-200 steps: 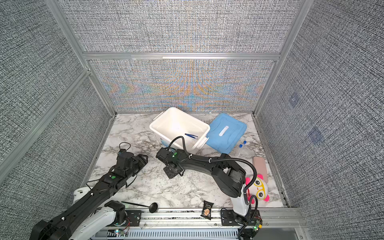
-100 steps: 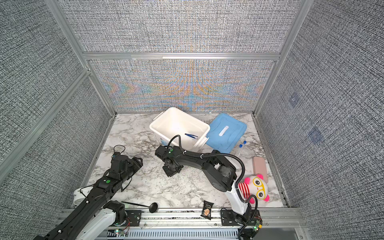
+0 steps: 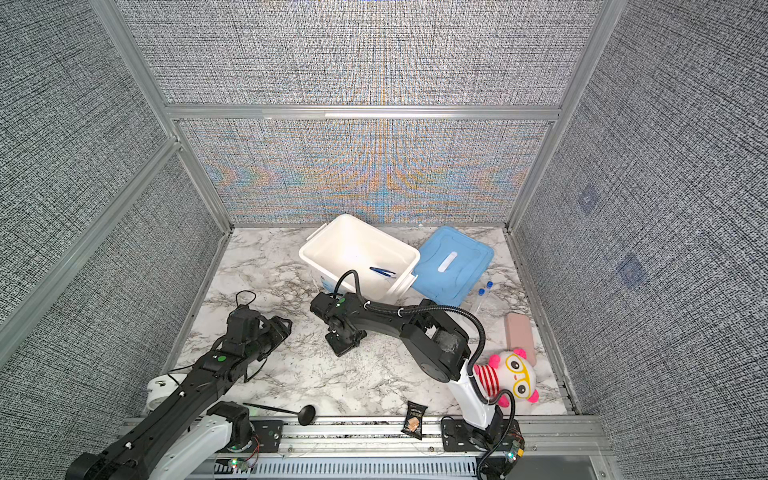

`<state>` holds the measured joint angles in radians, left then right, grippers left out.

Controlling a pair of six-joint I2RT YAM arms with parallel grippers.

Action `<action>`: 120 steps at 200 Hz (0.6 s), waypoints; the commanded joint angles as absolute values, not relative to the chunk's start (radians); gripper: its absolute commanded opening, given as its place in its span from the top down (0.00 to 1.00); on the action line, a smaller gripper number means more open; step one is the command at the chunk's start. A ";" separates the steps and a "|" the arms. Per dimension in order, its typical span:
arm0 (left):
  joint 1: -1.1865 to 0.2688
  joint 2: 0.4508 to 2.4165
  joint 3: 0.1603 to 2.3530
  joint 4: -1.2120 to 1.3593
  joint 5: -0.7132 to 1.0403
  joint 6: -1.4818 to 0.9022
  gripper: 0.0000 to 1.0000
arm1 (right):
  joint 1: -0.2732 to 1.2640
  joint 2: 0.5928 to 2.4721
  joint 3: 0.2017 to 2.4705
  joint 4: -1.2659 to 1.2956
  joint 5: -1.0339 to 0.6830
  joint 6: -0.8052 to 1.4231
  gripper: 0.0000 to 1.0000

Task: Organize the chemistry lab equipment

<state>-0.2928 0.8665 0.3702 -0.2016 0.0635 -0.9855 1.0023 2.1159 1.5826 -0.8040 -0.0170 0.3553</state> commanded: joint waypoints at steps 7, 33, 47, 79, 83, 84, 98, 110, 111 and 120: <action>-0.291 0.899 0.369 -0.136 0.137 -1.036 0.30 | 1.006 2.091 1.582 -0.815 -0.042 0.350 0.96; -0.291 0.938 0.370 -0.099 0.171 -1.058 0.29 | 1.011 2.068 1.559 -0.754 -0.057 0.342 0.98; -0.291 0.958 0.373 -0.094 0.167 -1.053 0.29 | 1.017 2.064 1.554 -0.730 -0.058 0.340 1.00; -0.285 1.021 0.382 -0.054 0.179 -1.046 0.29 | 1.028 2.063 1.554 -0.719 -0.057 0.344 1.00; -0.285 1.032 0.383 -0.046 0.184 -1.050 0.28 | 1.029 2.063 1.554 -0.718 -0.058 0.343 1.00; -0.285 1.035 0.383 -0.044 0.185 -1.049 0.29 | 1.030 2.062 1.554 -0.718 -0.058 0.343 1.00; -0.285 1.072 0.390 -0.013 0.204 -1.055 0.29 | 1.036 2.059 1.554 -0.716 -0.062 0.345 1.00; -0.285 1.105 0.401 -0.001 0.220 -1.057 0.29 | 1.037 2.063 1.554 -0.717 -0.059 0.348 0.99; -0.285 1.107 0.402 -0.001 0.221 -1.057 0.29 | 1.037 2.062 1.555 -0.717 -0.059 0.348 0.99; -0.285 1.127 0.413 -0.002 0.227 -1.056 0.29 | 1.039 2.066 1.554 -0.718 -0.058 0.354 0.95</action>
